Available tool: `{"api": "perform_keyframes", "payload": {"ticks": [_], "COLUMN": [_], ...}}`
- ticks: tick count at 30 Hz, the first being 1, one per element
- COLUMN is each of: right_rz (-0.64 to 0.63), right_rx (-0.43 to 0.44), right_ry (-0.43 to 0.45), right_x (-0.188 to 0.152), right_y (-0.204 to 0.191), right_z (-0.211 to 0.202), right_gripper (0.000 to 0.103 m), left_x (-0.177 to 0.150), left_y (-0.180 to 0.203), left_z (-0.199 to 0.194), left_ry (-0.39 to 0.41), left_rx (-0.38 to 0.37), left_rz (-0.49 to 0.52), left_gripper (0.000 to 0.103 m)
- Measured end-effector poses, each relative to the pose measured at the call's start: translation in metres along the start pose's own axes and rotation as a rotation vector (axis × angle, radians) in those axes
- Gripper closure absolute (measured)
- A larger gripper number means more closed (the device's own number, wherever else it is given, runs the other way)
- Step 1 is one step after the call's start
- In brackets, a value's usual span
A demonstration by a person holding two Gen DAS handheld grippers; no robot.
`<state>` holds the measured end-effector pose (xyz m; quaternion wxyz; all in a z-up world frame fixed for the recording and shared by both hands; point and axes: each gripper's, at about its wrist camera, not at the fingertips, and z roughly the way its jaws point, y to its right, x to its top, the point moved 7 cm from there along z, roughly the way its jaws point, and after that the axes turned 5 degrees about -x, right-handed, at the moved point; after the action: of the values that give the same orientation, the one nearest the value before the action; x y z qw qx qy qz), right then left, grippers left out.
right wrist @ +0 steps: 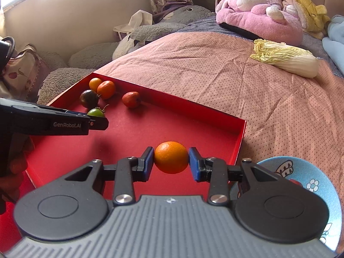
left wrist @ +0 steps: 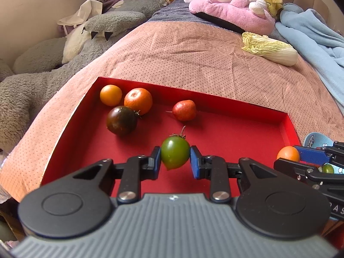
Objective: Organize fruits
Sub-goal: 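Carry the green tomato in left tool and tangerine in right tool to the plate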
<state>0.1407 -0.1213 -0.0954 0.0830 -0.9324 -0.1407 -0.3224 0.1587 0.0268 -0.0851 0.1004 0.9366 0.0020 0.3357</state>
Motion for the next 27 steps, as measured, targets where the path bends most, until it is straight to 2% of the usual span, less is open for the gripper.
{"api": "perform_keyframes", "payload": {"ticks": [9, 27], "right_rz": [-0.027, 0.024], "right_rx": [0.003, -0.02], "right_ry": [0.028, 0.093], "right_x": [-0.013, -0.014], "right_y": [-0.008, 0.017], "right_z": [-0.028, -0.066], "right_gripper": [0.062, 0.062], "left_x": [-0.009, -0.004], "left_y": [0.016, 0.055], "left_z": [-0.013, -0.023], "left_ry": [0.007, 0.021], "left_rx": [0.007, -0.021], "left_rz": [0.02, 0.086], "left_gripper": [0.071, 0.071]}}
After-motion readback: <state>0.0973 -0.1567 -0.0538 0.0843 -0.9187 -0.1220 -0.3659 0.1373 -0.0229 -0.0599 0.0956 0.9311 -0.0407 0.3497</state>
